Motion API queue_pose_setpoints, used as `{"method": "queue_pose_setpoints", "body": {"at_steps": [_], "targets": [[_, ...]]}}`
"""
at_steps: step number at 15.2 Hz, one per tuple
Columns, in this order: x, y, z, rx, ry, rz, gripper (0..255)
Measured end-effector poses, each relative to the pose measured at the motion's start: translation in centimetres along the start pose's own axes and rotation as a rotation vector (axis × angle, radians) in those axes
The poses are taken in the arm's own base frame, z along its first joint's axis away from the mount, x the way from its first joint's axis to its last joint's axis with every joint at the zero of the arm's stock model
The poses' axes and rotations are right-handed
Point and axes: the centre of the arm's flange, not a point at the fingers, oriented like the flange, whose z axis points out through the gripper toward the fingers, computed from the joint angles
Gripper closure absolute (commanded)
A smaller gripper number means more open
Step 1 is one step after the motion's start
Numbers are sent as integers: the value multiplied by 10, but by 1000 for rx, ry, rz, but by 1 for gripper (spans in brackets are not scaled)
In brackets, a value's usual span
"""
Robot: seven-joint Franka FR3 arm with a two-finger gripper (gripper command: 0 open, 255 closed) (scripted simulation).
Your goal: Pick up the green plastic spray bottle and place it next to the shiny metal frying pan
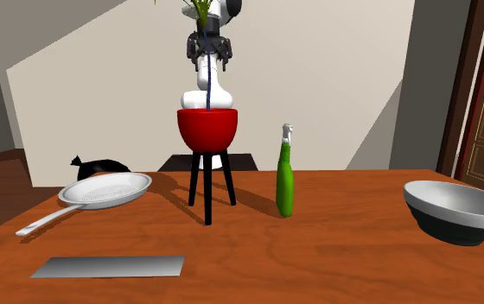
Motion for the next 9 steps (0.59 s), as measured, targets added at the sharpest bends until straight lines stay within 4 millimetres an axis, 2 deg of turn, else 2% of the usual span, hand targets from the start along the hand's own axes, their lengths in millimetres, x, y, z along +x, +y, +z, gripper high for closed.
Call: {"method": "queue_pose_setpoints", "body": {"at_steps": [3, 9], "targets": [[12, -9, 7, 0, -1, 0, 0], [70, -43, 41, 3, -6, 1, 0]]}}
